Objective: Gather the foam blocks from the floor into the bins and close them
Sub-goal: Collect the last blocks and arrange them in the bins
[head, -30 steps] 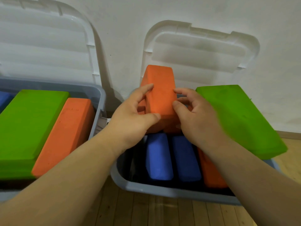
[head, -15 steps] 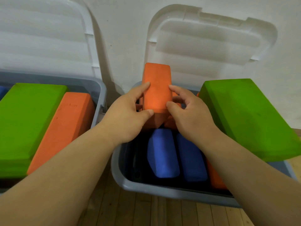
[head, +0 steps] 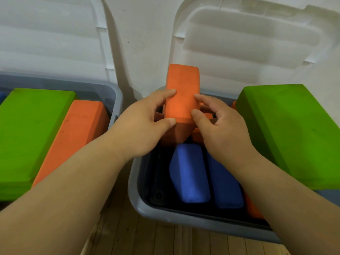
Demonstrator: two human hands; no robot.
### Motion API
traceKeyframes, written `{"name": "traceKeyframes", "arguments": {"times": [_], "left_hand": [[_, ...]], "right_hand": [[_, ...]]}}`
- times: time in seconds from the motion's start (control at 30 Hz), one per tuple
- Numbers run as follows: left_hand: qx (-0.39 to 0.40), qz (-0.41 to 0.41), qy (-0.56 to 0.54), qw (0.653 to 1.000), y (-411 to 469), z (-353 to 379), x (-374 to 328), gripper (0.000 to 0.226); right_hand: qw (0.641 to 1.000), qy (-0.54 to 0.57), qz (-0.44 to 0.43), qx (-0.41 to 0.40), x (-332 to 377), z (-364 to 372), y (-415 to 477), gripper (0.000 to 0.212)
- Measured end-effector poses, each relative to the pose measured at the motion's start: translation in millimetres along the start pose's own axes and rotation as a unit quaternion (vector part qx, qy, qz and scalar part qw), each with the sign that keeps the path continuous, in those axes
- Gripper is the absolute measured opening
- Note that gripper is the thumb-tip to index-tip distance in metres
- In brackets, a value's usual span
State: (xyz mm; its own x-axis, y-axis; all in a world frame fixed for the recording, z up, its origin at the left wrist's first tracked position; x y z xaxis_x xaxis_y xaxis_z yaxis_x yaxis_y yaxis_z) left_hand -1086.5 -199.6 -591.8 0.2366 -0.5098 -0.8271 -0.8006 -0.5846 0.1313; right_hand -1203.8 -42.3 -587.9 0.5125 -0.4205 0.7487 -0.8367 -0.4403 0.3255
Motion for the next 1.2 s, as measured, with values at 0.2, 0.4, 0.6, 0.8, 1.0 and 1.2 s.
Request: {"name": "traceKeyframes", "arguments": {"times": [0.2, 0.4, 0.6, 0.8, 1.0, 1.2], "left_hand": [[0.017, 0.0, 0.022, 1.0, 2.6, 6.5, 8.7, 0.07], [0.013, -0.008, 0.015, 1.0, 3.5, 9.4, 14.2, 0.071], [0.004, -0.017, 0.023, 1.0, 1.6, 6.8, 16.0, 0.07], [-0.027, -0.052, 0.027, 0.998, 2.2, -6.8, 26.1, 0.067], [-0.029, -0.024, 0.023, 0.999, -1.3, 3.8, 22.5, 0.061], [-0.021, -0.019, 0.017, 0.999, 1.7, 8.4, 20.5, 0.057]], "right_hand": [[1.0, 0.001, 0.004, 0.013, -13.5, 5.5, 0.1, 0.04], [1.0, -0.008, -0.003, 0.022, -18.1, 6.2, -0.8, 0.041], [0.993, 0.023, 0.105, -0.043, -32.8, 0.4, -30.8, 0.036], [0.916, -0.31, 0.069, 0.245, -43.5, 22.0, -66.4, 0.083], [0.888, -0.373, 0.051, 0.264, -34.2, 37.0, -74.8, 0.103], [0.905, -0.297, 0.111, 0.283, -31.4, 48.4, -78.7, 0.106]]}}
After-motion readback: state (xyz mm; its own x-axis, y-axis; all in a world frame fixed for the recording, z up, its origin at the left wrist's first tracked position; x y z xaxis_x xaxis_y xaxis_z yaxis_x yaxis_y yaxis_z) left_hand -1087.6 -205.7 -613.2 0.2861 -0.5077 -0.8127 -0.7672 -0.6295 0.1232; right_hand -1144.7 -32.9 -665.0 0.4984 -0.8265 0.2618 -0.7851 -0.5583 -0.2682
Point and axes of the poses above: each hand's wrist, its own y-axis towards the middle knuckle, its own z-axis out of the palm, x = y × z, the point moved 4 cm from there along y, towards the middle knuckle, and after that the axes turned 12 degrees about -x, right-handed, at the moved point
